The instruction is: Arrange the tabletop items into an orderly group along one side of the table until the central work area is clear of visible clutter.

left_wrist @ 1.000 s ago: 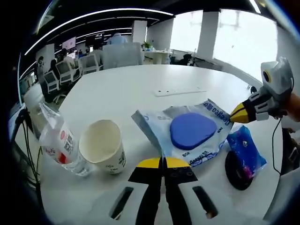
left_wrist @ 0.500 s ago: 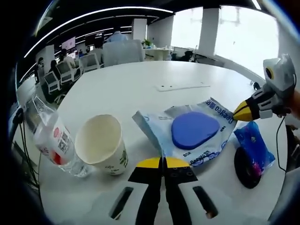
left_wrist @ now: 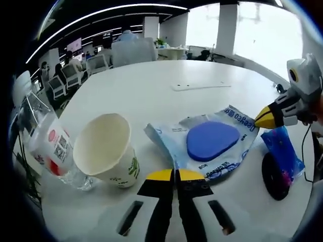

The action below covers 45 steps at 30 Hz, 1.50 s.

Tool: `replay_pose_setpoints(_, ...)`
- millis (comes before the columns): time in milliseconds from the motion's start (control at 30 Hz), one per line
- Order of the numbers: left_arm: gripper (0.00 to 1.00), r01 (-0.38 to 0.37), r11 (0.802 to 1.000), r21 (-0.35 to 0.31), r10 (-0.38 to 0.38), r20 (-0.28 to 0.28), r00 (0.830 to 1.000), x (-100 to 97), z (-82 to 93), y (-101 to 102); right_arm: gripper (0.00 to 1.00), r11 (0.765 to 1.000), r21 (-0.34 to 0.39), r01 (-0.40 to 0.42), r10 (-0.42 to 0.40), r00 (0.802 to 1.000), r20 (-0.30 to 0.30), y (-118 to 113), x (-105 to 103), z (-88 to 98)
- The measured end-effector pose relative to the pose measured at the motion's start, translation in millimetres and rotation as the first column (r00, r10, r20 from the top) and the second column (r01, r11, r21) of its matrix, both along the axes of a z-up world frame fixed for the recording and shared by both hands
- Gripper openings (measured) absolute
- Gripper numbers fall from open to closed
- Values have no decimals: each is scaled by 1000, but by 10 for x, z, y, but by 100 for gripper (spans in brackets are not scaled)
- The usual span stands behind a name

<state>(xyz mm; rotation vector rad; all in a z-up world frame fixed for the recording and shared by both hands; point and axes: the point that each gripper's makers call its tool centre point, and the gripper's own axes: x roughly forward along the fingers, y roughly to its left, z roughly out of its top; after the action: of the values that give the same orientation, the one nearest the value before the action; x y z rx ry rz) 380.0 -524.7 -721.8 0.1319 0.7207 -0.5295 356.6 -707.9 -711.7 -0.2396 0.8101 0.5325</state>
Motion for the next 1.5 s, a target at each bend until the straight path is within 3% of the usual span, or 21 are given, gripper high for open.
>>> replay_pose_setpoints(467,19,-18,1000,13,18,5,1000,-85,-31,81,0,997,33,71,-70,997,-23,-44,44,-61)
replay_pose_setpoints(800,19,3,1000,12,-3,-13,1000,-246,-115,36,0,996,43,83,-82,996,-31,-19,46,-89)
replay_pose_setpoints(1500,17,-39,998,46,38,18,999,-57,-146,107,0,993,65,100,-97,994,-45,50,51,-110)
